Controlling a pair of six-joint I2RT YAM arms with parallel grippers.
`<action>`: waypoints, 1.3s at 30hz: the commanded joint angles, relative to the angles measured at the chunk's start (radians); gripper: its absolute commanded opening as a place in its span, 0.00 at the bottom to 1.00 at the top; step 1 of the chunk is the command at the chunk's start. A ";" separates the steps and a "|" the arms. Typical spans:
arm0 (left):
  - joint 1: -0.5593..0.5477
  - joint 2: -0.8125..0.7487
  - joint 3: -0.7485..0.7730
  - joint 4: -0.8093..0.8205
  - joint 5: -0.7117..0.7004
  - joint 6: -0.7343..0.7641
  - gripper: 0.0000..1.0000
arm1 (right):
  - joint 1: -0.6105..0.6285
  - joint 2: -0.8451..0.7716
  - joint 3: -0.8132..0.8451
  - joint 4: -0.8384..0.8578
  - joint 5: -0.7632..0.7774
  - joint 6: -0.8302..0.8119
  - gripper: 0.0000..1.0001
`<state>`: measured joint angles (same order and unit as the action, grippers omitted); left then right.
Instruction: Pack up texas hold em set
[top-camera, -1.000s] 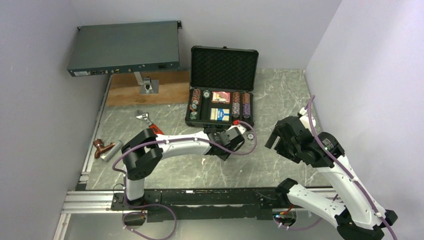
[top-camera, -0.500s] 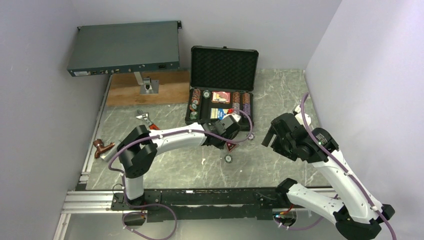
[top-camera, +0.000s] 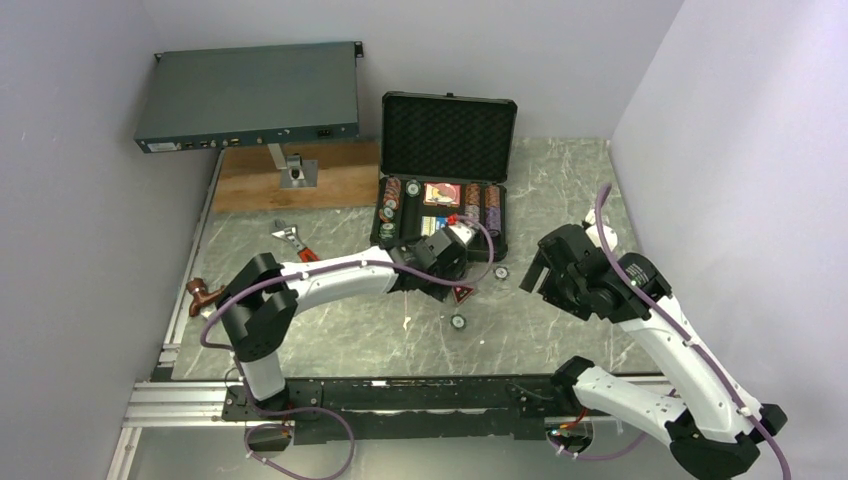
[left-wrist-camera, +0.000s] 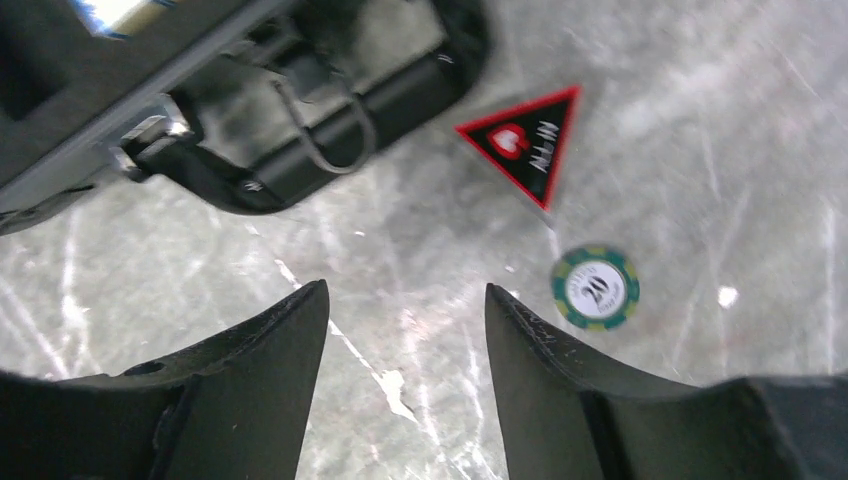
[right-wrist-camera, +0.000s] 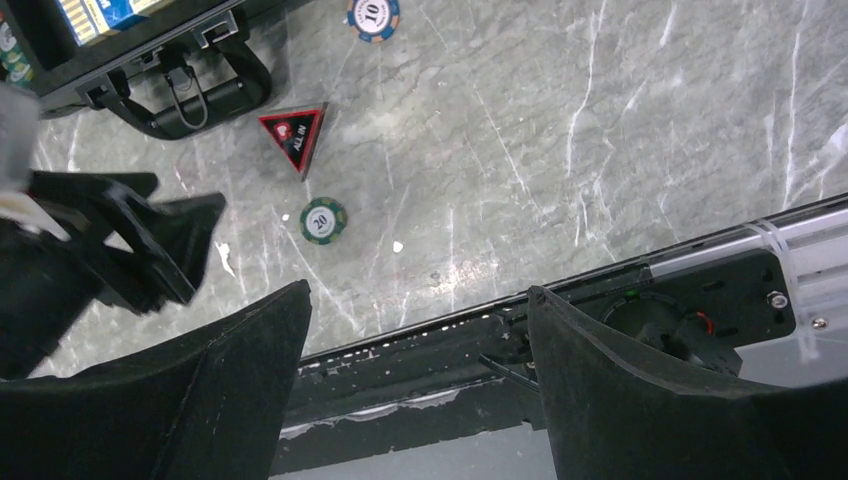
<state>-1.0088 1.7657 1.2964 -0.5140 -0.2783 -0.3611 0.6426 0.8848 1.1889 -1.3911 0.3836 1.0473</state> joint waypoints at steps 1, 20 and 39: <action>-0.068 -0.065 -0.046 0.133 0.105 0.078 0.65 | -0.005 0.025 0.039 0.019 0.030 -0.016 0.82; -0.165 0.109 -0.007 0.156 0.207 0.192 0.64 | -0.012 0.106 0.288 -0.070 0.101 -0.058 0.84; -0.195 0.189 -0.011 0.158 0.120 0.189 0.62 | -0.012 0.059 0.244 -0.092 0.066 -0.040 0.83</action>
<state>-1.1984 1.9270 1.2629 -0.3557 -0.1261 -0.1783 0.6334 0.9722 1.4490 -1.4635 0.4618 0.9924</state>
